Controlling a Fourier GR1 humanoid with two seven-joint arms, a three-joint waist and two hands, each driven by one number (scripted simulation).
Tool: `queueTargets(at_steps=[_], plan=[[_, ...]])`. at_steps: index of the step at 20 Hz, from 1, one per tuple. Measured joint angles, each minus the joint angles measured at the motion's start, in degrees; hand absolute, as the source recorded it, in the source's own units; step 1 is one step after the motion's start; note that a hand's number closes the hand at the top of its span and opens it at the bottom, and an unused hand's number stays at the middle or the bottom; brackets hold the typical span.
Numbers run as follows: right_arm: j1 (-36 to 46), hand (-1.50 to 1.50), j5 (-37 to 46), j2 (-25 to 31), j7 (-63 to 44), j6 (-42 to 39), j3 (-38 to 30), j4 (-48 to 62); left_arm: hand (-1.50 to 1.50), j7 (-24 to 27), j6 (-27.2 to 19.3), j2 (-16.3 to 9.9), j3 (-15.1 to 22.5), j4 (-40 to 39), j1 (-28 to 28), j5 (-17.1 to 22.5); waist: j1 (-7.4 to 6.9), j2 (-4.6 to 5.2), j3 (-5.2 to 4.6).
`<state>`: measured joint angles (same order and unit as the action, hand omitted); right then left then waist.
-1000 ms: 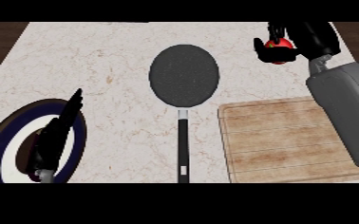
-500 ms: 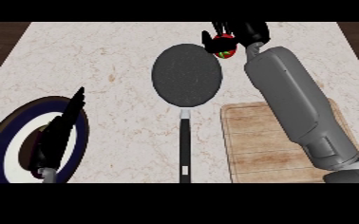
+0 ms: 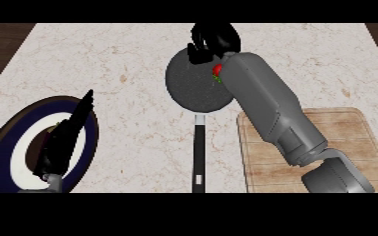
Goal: Pick the tomato from the cutting board and place it in the pan
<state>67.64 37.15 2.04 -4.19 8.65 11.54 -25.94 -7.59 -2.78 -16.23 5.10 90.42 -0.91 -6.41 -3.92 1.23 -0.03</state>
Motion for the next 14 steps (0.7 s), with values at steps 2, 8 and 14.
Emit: queueTargets(at_steps=[2,8,14], plan=[[0.69,1.5,1.01,-0.77,1.29,-0.43,1.0,3.51,0.0,0.6,0.12,0.08,-0.01,-0.22,0.0,-0.06,-0.46,0.2,-0.01],[-0.12,-1.5,-7.57,-1.74,0.66,-5.26,-3.99,9.39,0.0,-0.55,0.43,0.93,1.14,0.15,1.71,-0.49,-2.37,0.76,0.06],[-1.02,-1.5,-16.89,-1.97,4.46,-4.01,-9.27,10.39,0.0,-0.3,0.73,1.36,1.83,-0.31,2.34,-0.98,-3.36,0.88,0.11]])
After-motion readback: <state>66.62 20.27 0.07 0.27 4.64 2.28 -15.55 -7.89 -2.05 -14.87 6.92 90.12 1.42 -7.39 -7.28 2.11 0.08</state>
